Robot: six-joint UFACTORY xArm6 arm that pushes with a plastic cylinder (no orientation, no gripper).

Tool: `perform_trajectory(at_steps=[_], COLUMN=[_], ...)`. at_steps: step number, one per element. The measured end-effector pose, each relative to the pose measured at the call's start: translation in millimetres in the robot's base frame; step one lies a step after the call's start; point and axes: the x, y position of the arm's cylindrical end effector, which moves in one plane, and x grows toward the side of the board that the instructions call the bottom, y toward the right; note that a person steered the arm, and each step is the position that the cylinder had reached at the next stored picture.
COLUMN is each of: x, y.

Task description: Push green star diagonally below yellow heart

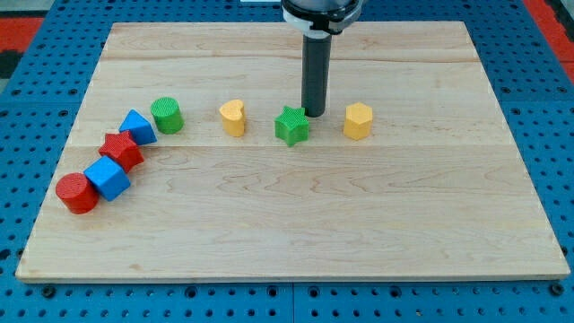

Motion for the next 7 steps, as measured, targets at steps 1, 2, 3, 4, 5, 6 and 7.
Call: perform_trajectory(at_steps=[1,2,3,4,5,6,7], x=[-11,-12,23,49,13,16,62], y=[-6,-9,-9,-9,-9,-24,-22])
